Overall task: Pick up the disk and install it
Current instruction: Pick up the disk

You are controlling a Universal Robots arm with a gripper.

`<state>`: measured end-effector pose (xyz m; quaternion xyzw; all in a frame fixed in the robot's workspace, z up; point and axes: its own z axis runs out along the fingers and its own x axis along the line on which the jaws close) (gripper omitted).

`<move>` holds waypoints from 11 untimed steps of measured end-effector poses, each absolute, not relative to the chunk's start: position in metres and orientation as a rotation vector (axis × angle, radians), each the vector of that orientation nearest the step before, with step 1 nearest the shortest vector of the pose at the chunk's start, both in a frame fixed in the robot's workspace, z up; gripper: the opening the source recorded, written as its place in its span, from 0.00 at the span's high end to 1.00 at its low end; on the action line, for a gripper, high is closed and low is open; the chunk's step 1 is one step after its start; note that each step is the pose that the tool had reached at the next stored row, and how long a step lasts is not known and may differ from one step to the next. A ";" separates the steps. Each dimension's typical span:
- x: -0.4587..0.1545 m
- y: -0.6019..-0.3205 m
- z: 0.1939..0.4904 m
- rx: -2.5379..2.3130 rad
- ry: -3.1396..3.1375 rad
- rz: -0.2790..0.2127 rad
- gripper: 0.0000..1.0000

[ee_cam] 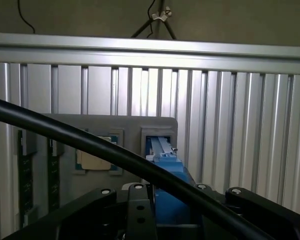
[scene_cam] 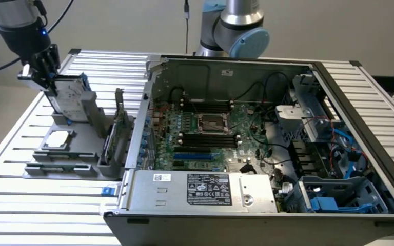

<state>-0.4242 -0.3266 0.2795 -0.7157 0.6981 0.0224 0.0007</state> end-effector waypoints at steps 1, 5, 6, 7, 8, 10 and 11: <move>-0.424 -0.327 0.279 -2.247 2.192 0.070 0.67; -0.425 -0.329 0.279 -2.247 2.192 0.070 0.67; -0.425 -0.329 0.279 -2.247 2.192 0.070 0.67; -0.425 -0.329 0.279 -2.247 2.192 0.070 0.67; -0.425 -0.329 0.279 -2.247 2.192 0.070 0.67; -0.426 -0.329 0.279 -2.247 2.192 0.070 0.67; -0.426 -0.329 0.279 -2.247 2.192 0.069 0.67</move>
